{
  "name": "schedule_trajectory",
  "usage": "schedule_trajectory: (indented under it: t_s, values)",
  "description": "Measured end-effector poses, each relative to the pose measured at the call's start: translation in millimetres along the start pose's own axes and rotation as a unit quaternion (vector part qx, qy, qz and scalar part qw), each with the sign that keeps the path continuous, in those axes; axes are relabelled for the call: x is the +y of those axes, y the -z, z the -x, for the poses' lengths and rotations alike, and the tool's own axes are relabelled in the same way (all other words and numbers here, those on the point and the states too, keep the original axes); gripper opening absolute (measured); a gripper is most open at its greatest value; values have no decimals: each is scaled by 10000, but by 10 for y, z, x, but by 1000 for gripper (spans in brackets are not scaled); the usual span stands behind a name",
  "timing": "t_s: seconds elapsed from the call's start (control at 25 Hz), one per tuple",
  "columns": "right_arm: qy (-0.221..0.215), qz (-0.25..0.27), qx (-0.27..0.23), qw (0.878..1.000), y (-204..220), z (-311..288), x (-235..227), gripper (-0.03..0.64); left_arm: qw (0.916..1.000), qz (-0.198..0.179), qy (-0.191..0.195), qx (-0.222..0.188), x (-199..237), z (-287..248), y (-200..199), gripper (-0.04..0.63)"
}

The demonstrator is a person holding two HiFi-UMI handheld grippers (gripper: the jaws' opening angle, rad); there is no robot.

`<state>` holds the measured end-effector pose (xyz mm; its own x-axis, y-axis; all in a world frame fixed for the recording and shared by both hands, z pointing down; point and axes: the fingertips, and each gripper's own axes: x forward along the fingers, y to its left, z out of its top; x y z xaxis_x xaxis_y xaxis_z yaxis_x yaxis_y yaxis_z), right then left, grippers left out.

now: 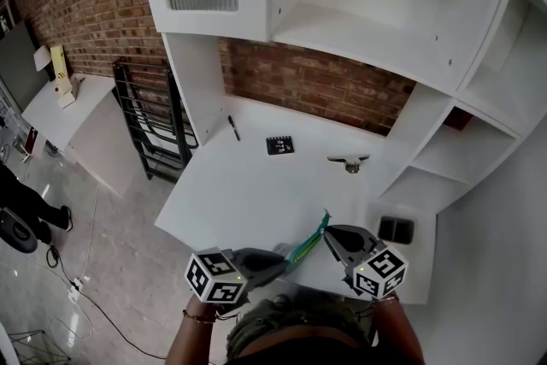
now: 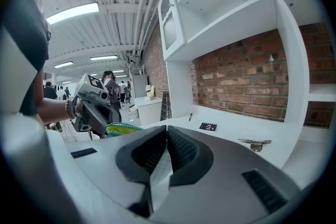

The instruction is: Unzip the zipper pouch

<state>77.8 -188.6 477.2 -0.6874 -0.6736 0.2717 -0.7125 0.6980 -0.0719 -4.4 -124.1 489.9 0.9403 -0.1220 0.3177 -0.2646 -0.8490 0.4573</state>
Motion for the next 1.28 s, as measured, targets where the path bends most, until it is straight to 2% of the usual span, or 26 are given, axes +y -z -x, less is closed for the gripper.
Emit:
schedule_trajectory:
  t_s: [0.44, 1.04, 1.2, 1.28]
  values:
    - [360, -114, 36, 9993, 33, 60, -201, 6, 9999, 39, 97, -38, 6, 158, 31, 15]
    - [450, -8, 165, 9989, 114, 20, -245, 6, 9999, 51, 136, 1, 14, 265, 135, 15]
    - [434, -240, 71, 9987, 116, 29, -287, 6, 9999, 63, 141, -18, 32, 285, 144, 15]
    - [452, -192, 115, 9987, 134, 28, -284, 6, 9999, 69, 156, -21, 30, 285, 133, 15]
